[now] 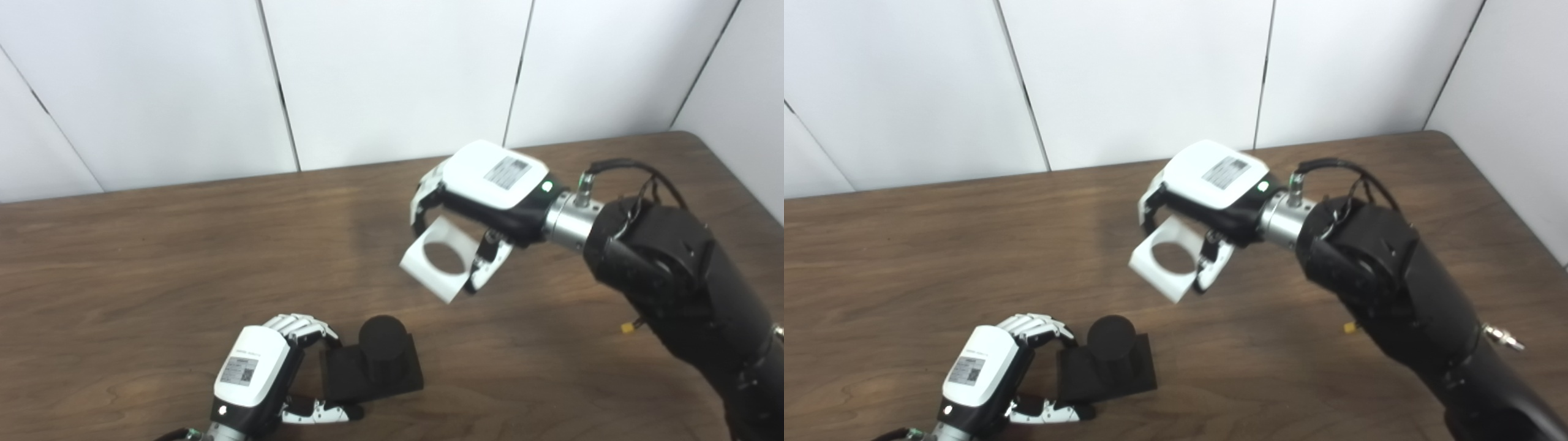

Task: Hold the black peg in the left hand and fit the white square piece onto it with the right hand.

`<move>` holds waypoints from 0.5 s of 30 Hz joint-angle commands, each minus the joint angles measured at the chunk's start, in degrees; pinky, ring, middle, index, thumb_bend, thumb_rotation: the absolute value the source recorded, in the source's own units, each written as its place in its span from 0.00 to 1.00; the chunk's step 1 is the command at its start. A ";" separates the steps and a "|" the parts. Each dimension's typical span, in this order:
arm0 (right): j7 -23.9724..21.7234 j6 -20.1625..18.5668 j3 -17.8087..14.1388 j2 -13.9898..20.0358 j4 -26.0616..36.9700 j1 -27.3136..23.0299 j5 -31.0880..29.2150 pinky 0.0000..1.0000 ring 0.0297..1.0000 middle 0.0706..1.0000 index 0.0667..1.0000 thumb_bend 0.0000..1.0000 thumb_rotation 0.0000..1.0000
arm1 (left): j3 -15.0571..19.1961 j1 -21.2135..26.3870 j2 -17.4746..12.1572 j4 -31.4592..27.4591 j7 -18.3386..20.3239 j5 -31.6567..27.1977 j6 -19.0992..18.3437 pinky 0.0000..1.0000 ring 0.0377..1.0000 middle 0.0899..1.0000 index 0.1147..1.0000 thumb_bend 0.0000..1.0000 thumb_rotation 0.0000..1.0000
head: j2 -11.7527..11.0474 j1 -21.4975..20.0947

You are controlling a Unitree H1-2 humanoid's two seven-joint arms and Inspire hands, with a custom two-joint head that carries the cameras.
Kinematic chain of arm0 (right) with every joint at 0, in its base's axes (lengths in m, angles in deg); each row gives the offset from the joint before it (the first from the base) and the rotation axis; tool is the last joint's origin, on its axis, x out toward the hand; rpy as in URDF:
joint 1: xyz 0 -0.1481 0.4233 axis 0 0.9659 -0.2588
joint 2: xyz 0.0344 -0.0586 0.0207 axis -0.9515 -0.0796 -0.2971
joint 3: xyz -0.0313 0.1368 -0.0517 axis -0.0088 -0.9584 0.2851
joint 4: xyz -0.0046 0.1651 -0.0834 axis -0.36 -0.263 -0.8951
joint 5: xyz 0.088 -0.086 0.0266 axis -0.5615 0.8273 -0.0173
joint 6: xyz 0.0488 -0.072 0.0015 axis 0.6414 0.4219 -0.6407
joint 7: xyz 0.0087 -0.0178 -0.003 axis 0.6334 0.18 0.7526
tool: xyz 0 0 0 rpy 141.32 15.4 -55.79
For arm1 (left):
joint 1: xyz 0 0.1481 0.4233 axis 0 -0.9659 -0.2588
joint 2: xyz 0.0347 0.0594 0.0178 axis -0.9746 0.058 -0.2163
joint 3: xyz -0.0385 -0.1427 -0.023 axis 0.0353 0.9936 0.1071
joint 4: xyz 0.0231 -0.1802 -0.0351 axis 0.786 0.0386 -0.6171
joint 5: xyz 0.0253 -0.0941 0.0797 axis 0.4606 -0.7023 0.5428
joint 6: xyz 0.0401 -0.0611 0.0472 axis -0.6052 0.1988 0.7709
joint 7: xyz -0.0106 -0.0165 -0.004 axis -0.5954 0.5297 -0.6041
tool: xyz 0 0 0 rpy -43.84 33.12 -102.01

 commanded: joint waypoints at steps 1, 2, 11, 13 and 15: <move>-0.23 0.73 -0.39 -0.36 1.56 -2.16 -0.33 0.81 0.79 0.68 0.44 0.52 0.13 | -1.54 -0.77 0.49 1.51 2.17 2.47 -1.87 0.71 0.71 0.63 0.42 0.52 0.05 | 0.15 0.07; -0.54 0.62 -0.08 -0.97 1.73 -1.96 -0.13 0.82 0.79 0.68 0.44 0.52 0.13 | -1.61 -0.75 0.54 1.39 2.31 2.53 -2.07 0.71 0.71 0.63 0.42 0.52 0.05 | 0.20 0.15; -1.12 1.75 2.33 -4.56 -0.25 -0.14 0.67 0.83 0.79 0.68 0.44 0.52 0.13 | -2.33 -0.58 0.35 0.39 3.16 2.64 -3.41 0.71 0.71 0.64 0.42 0.52 0.05 | 0.63 0.49; -1.47 1.81 2.66 -5.02 -0.52 0.03 0.89 0.84 0.80 0.69 0.44 0.52 0.13 | -2.41 -0.57 0.33 0.18 3.27 2.68 -3.60 0.71 0.71 0.64 0.42 0.52 0.05 | 0.71 0.51; -1.67 2.12 2.98 -5.39 -0.67 0.08 1.11 0.84 0.80 0.69 0.44 0.52 0.13 | -2.47 -0.54 0.34 0.05 3.31 2.69 -3.75 0.71 0.71 0.64 0.42 0.52 0.05 | 0.72 0.51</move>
